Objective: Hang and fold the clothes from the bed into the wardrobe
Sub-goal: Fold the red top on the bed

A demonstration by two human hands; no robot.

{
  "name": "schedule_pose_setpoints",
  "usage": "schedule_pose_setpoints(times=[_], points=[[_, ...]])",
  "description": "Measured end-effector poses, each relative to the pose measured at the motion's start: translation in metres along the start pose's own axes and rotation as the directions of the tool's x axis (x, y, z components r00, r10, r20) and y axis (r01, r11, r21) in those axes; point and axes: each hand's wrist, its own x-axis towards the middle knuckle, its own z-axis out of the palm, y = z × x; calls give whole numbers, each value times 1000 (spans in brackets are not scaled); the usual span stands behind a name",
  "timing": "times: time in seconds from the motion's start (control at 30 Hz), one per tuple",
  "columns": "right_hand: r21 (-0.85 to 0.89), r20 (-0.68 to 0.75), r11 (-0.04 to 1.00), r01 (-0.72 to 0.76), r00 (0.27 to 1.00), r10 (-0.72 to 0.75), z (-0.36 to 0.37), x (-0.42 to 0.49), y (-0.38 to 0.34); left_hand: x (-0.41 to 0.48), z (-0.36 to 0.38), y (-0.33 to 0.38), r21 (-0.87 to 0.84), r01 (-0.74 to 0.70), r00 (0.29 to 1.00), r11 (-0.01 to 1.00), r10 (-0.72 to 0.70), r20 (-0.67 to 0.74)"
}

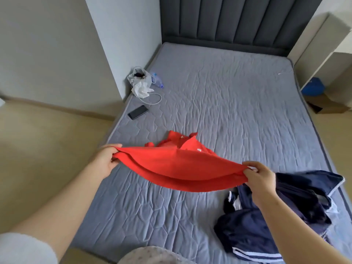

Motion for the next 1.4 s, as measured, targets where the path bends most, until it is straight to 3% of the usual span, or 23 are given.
schedule_pose_setpoints(times=[0.1,0.27,0.4,0.47,0.57,0.63,0.7,0.8,0.97,1.07,1.23,1.4], points=[[-83,44,994,-74,996,77,3,-13,51,0,-16,-57,188,84,996,979,-78,-43],[-252,191,952,-175,955,226,12,-38,115,-13,-41,-121,263,256,966,930,-236,-105],[-349,244,900,-261,902,356,17,-45,144,-11,-51,-145,404,260,963,877,-202,-179],[-403,275,868,-291,866,418,20,-46,155,-9,-54,-157,595,224,973,772,-140,-186],[-477,300,822,-310,822,484,26,-49,172,-8,-59,-177,847,212,977,488,-102,-186],[-531,312,785,-320,787,532,30,-49,182,-6,-58,-189,921,229,966,314,-189,-175],[-602,301,732,-319,758,578,34,-49,190,-2,-53,-202,944,227,947,239,-282,-156],[-642,267,687,-339,742,615,44,-44,195,6,-40,-218,940,231,938,252,-316,-145],[-593,259,712,-376,749,610,78,-32,203,42,-21,-232,913,199,946,355,-313,-84],[-545,247,730,-412,753,609,113,-28,208,69,-13,-239,909,162,953,385,-299,-43],[-507,228,731,-456,747,624,187,-22,233,131,-11,-253,842,165,949,514,-315,7],[-604,244,719,-344,779,578,260,-4,249,211,-1,-255,741,149,970,655,-244,21]])
